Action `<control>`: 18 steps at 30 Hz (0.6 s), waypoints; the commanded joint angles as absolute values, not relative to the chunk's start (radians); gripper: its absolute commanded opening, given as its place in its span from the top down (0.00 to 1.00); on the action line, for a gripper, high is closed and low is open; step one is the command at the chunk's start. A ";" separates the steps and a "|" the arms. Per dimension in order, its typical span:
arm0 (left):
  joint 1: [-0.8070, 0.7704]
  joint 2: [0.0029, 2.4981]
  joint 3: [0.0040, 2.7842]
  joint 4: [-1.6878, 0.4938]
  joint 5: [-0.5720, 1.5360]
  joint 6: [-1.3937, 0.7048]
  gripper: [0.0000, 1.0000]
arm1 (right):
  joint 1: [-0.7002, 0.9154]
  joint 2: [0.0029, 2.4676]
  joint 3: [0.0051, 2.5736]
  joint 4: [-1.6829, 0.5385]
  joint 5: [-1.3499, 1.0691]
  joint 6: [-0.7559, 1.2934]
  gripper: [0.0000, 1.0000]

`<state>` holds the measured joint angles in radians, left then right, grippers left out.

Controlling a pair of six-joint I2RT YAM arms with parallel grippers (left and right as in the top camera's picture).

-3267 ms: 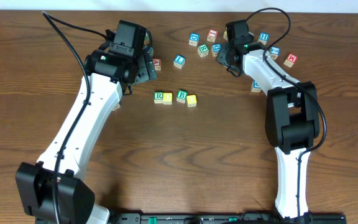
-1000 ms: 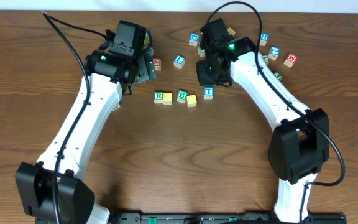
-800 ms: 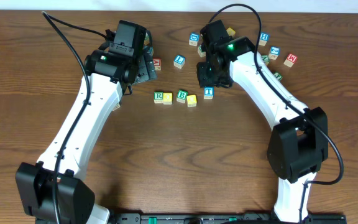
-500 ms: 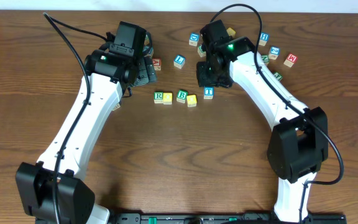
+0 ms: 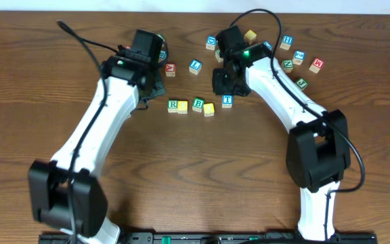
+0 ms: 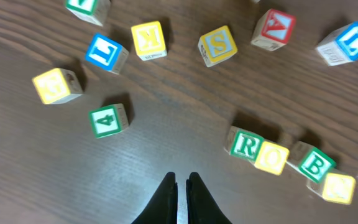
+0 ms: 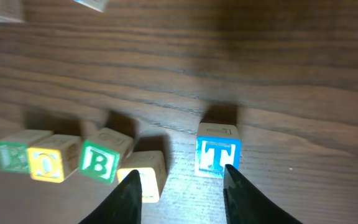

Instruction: Spell out ROBOT

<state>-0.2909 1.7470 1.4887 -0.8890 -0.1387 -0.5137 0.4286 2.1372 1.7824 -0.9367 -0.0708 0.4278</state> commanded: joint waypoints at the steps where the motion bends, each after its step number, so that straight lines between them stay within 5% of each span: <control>1: -0.285 1.824 1.475 -0.874 -0.142 -0.532 0.93 | 0.392 2.154 1.772 -0.937 -0.059 0.450 0.65; 18: -0.285 1.955 1.475 -0.830 -0.138 -0.422 0.92 | 0.297 2.221 1.769 -0.996 -0.055 0.437 0.64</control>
